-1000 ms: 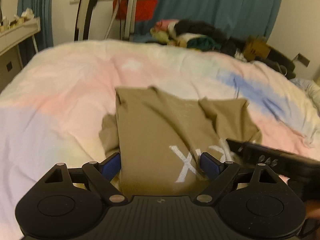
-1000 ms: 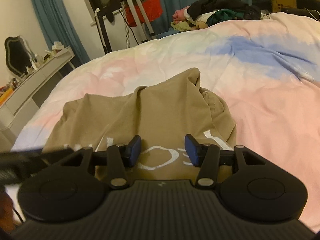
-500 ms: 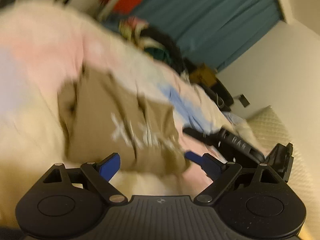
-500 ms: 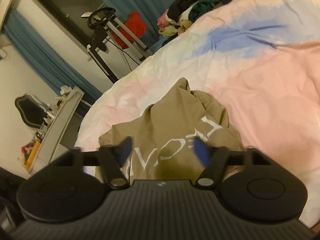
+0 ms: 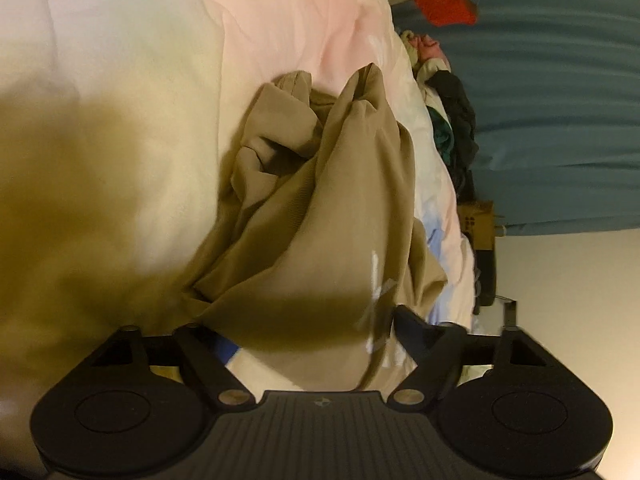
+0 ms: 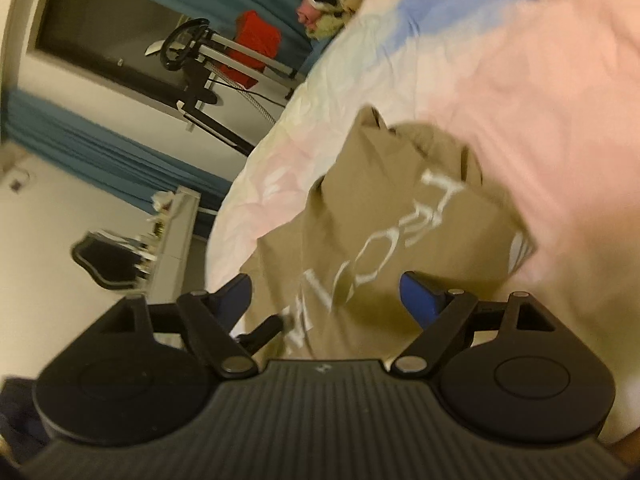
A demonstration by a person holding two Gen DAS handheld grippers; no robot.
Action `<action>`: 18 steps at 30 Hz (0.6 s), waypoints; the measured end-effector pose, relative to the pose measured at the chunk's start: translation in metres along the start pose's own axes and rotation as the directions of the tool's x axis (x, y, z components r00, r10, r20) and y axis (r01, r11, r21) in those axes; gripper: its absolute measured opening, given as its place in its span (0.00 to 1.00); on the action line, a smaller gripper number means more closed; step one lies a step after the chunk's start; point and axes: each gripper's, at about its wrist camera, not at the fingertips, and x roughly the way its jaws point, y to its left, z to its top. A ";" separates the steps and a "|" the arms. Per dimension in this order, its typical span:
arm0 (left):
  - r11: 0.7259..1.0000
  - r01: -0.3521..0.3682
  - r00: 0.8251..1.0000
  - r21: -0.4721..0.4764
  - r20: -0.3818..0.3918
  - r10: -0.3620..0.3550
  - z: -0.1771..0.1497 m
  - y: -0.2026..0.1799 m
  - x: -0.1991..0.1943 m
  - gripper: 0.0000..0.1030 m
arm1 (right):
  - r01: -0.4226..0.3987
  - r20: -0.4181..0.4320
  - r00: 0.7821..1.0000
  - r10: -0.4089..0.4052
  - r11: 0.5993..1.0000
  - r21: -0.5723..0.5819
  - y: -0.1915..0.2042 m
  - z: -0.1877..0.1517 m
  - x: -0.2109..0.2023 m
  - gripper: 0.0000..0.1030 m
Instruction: Fold clothes
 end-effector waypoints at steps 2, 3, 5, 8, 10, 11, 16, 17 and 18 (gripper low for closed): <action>1.000 0.011 1.000 0.007 0.018 -0.011 -0.002 0.000 -0.003 0.60 | -0.011 -0.026 1.000 0.012 0.999 0.052 -0.005 -0.003 0.004 0.81; 1.000 0.016 1.000 -0.001 0.019 -0.016 -0.002 0.001 -0.003 0.60 | -0.017 -0.034 0.999 0.020 0.997 0.070 -0.007 -0.004 0.006 0.81; 1.000 0.007 1.000 -0.012 0.010 -0.007 0.000 0.001 0.000 0.61 | -0.029 -0.050 0.998 0.034 0.994 0.105 -0.011 -0.007 0.009 0.81; 1.000 -0.013 1.000 -0.024 -0.008 0.013 0.003 0.001 0.007 0.65 | -0.050 -0.067 0.996 0.062 0.985 0.164 -0.017 -0.008 0.011 0.81; 1.000 -0.020 1.000 -0.024 -0.010 0.020 0.004 -0.001 0.011 0.67 | -0.068 -0.074 0.994 0.085 0.975 0.210 -0.023 -0.009 0.010 0.81; 0.999 -0.023 1.000 -0.022 -0.008 0.023 0.004 -0.001 0.011 0.63 | -0.080 -0.080 0.992 0.101 0.970 0.231 -0.025 -0.009 0.010 0.81; 0.999 0.010 1.000 -0.041 0.015 -0.010 0.004 0.001 0.005 0.43 | -0.124 -0.136 0.976 0.169 0.950 0.288 -0.029 -0.019 0.018 0.81; 0.999 0.026 0.999 -0.047 0.022 -0.025 0.004 0.001 0.003 0.37 | -0.126 -0.156 0.971 0.180 0.945 0.303 -0.030 -0.022 0.023 0.81; 0.998 0.045 0.999 -0.048 0.032 -0.043 0.004 0.001 0.000 0.34 | -0.128 -0.176 0.966 0.192 0.939 0.318 -0.031 -0.024 0.028 0.81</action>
